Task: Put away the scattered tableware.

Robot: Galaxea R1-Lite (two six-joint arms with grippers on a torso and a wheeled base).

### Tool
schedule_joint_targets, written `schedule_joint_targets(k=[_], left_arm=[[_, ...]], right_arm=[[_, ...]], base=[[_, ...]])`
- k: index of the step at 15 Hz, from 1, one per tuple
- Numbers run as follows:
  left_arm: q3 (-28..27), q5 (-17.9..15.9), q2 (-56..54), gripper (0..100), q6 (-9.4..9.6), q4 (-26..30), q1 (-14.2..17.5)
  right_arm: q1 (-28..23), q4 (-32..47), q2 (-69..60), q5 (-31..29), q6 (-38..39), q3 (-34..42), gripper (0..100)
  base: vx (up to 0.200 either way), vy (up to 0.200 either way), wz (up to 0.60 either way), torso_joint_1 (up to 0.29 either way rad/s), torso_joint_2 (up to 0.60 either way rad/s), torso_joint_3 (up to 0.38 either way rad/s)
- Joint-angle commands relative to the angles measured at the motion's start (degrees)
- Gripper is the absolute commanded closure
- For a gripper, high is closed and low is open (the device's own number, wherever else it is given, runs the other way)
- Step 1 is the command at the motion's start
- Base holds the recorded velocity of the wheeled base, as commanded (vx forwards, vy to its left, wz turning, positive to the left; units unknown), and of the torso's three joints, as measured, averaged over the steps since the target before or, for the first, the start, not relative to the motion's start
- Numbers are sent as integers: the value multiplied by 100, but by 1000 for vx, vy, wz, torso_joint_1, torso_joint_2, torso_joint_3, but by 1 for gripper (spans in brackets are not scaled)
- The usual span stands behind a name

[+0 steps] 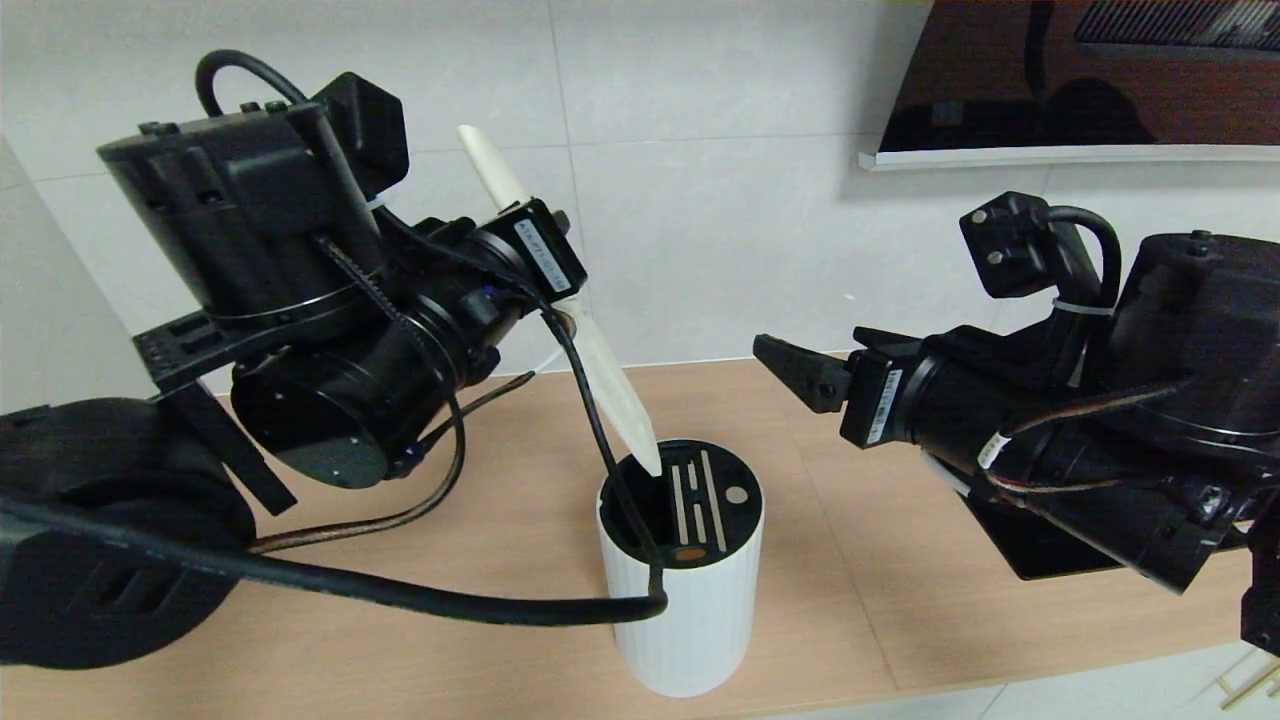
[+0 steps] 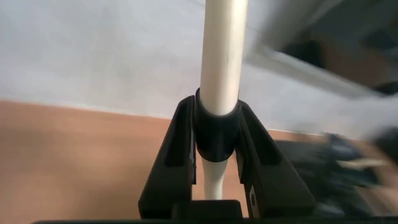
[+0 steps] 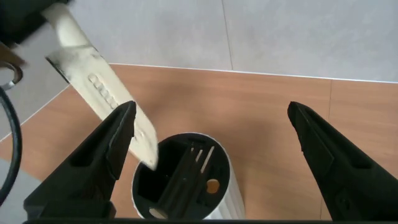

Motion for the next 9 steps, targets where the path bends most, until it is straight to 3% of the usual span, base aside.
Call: schedule_joint_targets(k=[1,2,5,7,9], left_arm=[[-34,568,25,100,482,-16,-475],[1,920,43,100,623,-43,-686],[168,1008,105,100,860,-377,-783],[353,1095,359,100,1291,-1062,-809],[449,1104,570,100,1511,-1563,-844]], right_arm=[[-16,0,34,1,-1,0,0],[-43,0,25,1,-1,0,0],[-69,0,34,1,-1,0,0],[-69,0,16,1,-10,0,0],[-69,0,16,1,-10,0,0]], base=[[0,0,0,0,0,0],[0,0,0,0,0,0],[0,0,0,0,0,0],[0,0,0,0,0,0],[0,0,0,0,0,0]])
